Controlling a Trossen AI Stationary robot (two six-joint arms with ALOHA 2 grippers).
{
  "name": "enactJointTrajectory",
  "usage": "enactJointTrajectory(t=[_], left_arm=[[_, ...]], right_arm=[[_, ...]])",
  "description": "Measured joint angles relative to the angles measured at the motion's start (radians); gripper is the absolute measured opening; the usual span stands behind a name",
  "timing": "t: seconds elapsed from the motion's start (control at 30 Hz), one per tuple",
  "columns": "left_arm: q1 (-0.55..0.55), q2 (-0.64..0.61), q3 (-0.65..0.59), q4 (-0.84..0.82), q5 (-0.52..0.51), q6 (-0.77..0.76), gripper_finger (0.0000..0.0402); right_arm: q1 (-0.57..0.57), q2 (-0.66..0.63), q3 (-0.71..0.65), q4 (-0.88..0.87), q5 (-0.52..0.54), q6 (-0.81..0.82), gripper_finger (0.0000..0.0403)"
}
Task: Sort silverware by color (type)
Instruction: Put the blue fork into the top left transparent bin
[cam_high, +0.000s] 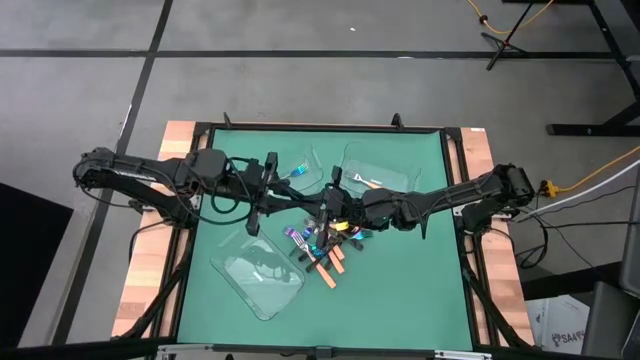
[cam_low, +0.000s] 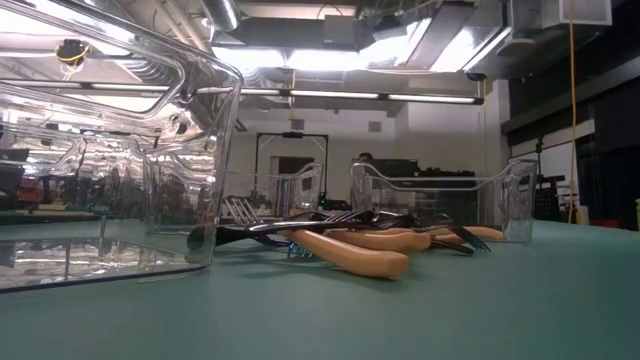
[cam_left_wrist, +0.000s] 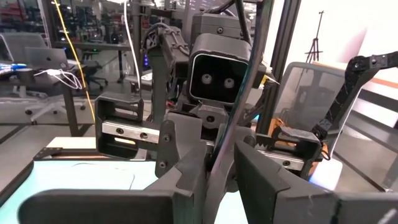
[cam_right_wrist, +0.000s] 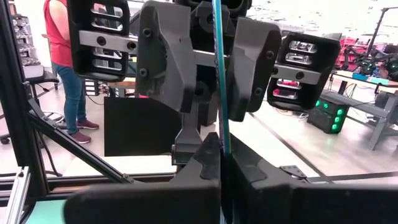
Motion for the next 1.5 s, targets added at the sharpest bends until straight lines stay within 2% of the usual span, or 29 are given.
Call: enactJointTrajectory(t=[0.2,0.43,0.77,0.9,1.13,1.27,1.5], left_arm=[[0.0,0.0,0.0,-0.001,-0.006,0.006,0.0065],[0.0,0.0,0.0,-0.002,-0.032,0.015,0.0009],[0.0,0.0,0.0,-0.005,-0.054,0.006,0.0003],[0.001,0.0,0.0,-0.013,-0.057,-0.007,0.0002],[0.001,0.0,0.0,-0.037,-0.096,-0.032,0.0001],[0.016,-0.001,0.0,-0.073,-0.103,-0.072,0.0001],[0.091,-0.001,0.0,-0.176,-0.103,-0.108,0.0001]], right_arm=[[0.0,0.0,0.0,0.0,0.0,0.0,0.0001],[0.0,0.0,0.0,0.001,-0.001,0.007,0.0001],[0.0,0.0,0.0,-0.01,0.0,0.032,0.0006],[0.0,0.0,0.0,-0.025,0.0,0.026,0.0027],[0.0,0.0,0.0,-0.045,0.001,0.026,0.009],[0.002,-0.047,0.0,-0.191,0.001,0.024,0.0109],[0.002,-0.171,0.001,-0.634,0.001,0.031,0.0112]])
